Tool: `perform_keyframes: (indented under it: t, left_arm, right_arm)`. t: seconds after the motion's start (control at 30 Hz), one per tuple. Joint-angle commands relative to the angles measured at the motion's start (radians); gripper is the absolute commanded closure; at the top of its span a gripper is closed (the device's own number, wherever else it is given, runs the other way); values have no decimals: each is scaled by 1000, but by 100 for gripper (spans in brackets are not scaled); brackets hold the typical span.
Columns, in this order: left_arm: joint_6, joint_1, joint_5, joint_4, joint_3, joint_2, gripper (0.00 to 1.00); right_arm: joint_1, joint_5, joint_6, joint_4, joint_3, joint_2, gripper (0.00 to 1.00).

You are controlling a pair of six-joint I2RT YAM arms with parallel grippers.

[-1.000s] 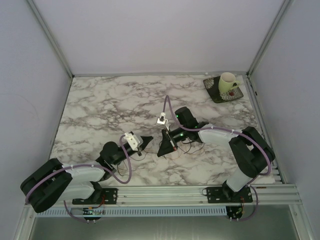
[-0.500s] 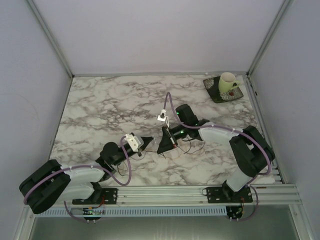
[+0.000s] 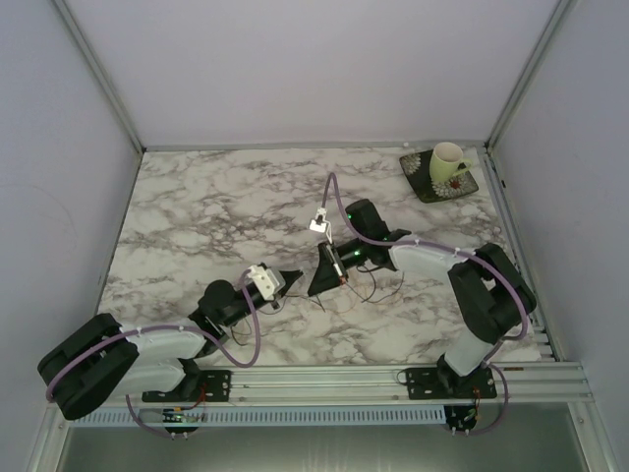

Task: Zip-tie the wires
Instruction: Tie the cable at the center of the board.

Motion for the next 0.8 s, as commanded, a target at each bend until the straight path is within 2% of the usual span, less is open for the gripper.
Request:
perform_keyframes:
  t: [0.0,0.77]
  left_arm:
    - [38,-14,5,-5,2,4,100]
    - [54,-39,-7,-14,11,36,100]
  right_arm:
    - [-17,-23,30,3,55,12,100]
    - [-27,6,70,-17,106,63,100]
